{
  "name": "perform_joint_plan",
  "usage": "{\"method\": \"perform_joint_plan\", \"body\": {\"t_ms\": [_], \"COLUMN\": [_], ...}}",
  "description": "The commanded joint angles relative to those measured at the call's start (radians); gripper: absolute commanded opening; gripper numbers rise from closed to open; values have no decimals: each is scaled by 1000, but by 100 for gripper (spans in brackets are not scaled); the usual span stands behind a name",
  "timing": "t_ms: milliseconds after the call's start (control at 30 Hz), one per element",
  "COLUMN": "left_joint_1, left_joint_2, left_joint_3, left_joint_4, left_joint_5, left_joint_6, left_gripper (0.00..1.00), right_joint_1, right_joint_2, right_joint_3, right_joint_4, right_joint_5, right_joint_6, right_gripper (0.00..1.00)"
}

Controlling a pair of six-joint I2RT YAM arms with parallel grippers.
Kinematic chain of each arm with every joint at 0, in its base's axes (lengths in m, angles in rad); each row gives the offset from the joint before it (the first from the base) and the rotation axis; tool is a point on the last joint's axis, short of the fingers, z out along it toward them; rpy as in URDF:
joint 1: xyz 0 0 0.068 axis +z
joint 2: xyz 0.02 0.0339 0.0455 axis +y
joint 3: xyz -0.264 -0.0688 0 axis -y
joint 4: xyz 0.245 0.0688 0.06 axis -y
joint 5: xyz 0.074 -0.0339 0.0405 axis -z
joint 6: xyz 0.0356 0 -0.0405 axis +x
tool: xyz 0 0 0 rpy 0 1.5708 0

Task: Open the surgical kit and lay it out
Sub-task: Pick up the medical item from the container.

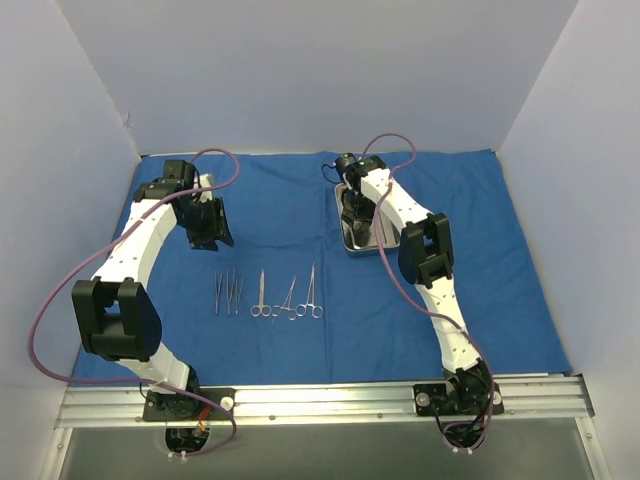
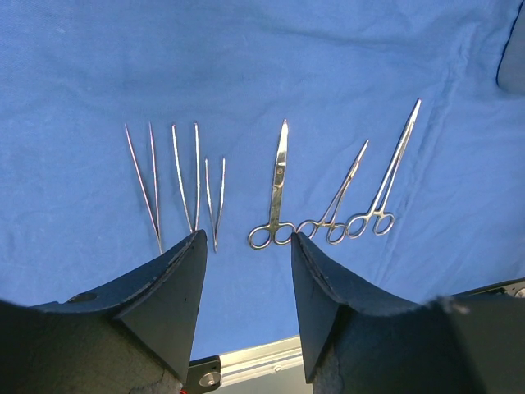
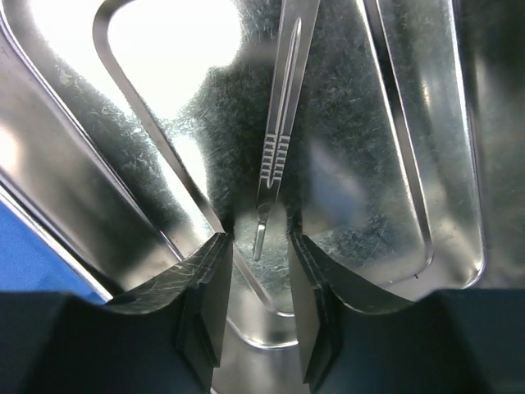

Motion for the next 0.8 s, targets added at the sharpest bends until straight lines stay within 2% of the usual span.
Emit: {"method": "perform_joint_plan", "body": {"t_ms": [0,500,700,767], "left_joint_1": [7,23,27,27], "left_joint_2": [-40,-57,-61,-61], "left_joint_3": [12,16,16,18], "left_joint_4": [35,32,31,29], "left_joint_5": [29,42,46,52], "left_joint_6": [8,14,13,10], "left_gripper": [54,56,56,56], "right_joint_1": [4,-25,-42,-52], "right_joint_2": [15,32,-12,-39], "right_joint_3": [-2,-149,-210,-224], "right_joint_4": [-53,15,66,79], "right_joint_5": [35,-63,-131,-134], "right_joint_6": [4,17,10,3], "right_gripper": [33,13,1,0]}}
